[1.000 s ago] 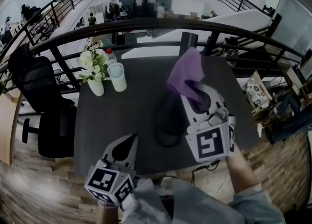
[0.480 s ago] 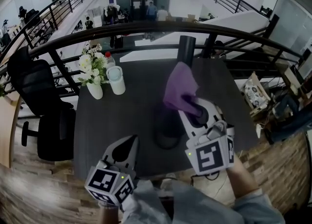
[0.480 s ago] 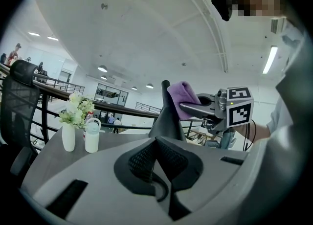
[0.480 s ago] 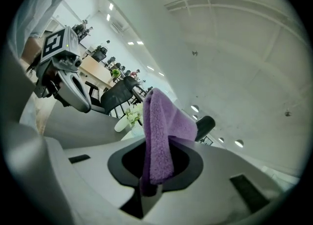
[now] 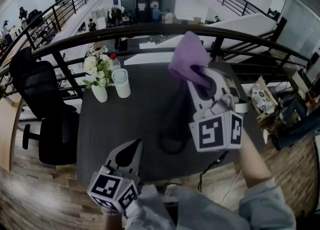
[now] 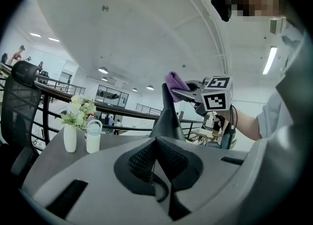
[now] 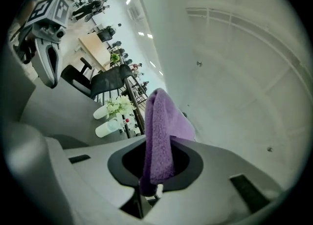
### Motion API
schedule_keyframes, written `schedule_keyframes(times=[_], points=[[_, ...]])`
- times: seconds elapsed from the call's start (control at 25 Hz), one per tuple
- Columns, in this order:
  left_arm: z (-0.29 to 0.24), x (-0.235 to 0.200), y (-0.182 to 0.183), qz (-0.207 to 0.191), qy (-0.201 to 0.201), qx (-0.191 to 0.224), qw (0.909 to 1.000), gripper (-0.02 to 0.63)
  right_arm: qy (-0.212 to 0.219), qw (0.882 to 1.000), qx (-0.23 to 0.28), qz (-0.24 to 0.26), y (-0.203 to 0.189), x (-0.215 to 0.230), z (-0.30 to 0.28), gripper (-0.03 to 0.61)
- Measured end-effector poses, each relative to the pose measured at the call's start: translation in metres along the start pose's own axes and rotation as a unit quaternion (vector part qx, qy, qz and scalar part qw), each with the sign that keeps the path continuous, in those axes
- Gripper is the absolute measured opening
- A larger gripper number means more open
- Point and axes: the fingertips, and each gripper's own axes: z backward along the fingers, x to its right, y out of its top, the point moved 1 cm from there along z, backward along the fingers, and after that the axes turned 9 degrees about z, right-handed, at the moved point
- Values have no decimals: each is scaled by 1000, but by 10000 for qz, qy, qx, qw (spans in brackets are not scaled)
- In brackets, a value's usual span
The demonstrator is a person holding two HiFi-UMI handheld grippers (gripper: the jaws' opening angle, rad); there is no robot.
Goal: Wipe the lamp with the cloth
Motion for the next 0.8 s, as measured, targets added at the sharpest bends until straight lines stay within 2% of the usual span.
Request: schedule_keyframes(times=[0.24,0.6,0.8], points=[[5,-5,0,21,64,47,10000,12,521,9979,268,262,26,-26,-14,51],[12,-10,-1,25,119,76,9999,12,1471,9877,521,124,48,-92,-7,51],[14,-10,-2,51,135,35,9999,12,1788,9825,515,68,46,-119,11,51]])
